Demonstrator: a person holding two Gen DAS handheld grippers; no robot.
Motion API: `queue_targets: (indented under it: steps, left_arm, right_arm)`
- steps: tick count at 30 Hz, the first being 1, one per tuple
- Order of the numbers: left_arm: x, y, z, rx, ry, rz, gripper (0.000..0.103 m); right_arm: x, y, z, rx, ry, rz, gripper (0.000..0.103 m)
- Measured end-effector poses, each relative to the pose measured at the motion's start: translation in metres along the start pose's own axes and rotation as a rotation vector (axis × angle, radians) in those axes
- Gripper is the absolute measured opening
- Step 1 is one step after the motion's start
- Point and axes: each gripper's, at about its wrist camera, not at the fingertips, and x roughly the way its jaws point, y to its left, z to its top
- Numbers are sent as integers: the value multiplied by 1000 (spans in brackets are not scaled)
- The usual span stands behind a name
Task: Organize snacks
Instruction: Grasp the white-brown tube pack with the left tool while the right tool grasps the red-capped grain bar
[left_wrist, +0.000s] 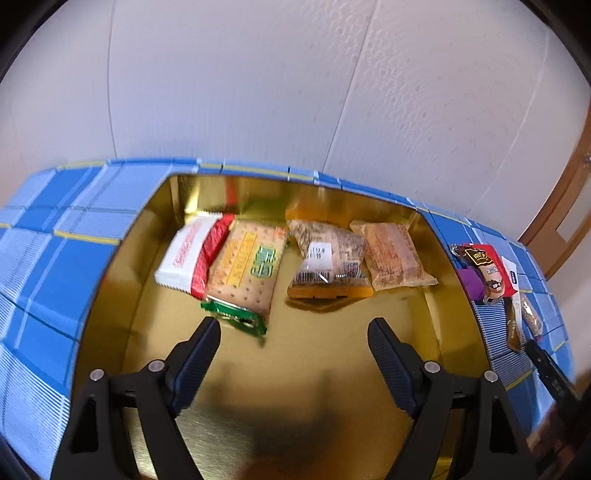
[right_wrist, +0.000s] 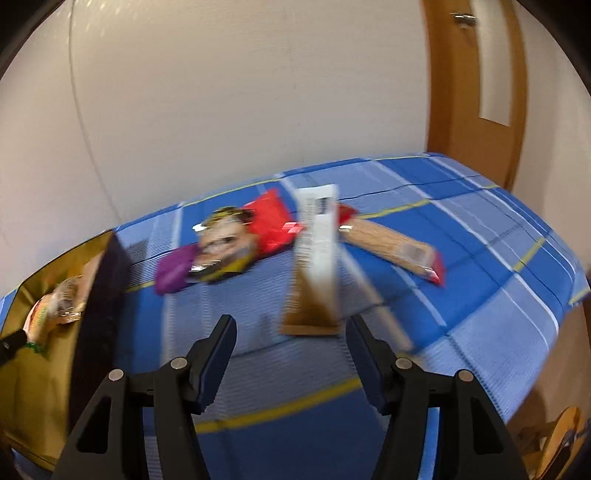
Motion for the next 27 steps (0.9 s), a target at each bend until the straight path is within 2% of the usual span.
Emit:
queue_targets:
  steps: [3,7,12,14,15,19,23,27]
  left_arm:
    - [-9,-7,0,3,-21,2,86]
    - [-26,-30,5,23,-66,-35,87]
    - [-42,-91,6,157,-99,-108,93]
    - [-46,-125,5,224,-108,-146,95]
    - [-45,-141,4,255,-98,-163,99]
    - [-33,-199,-1,336,-43,-221,100]
    - [-4,-257,-9,424,22,-228,100]
    - [39,-298,-19,464,101,-213,98]
  right_arm:
    - [-5,-17,-13,-17,-46,-33,63]
    - [-5,-43,-17,122,-32,3,63]
    - [-7,-59,-21,206,-12,-22,63]
    - [-7,-71,-24,262,1,-5,63]
    - [-7,-76,-24,284,1,0,63]
    - [-16,-92,-24,324,-22,-9,63]
    - [-18,-110,-19,367,-41,-11,63]
    - [-22,-129,-18,406,-51,-30,63]
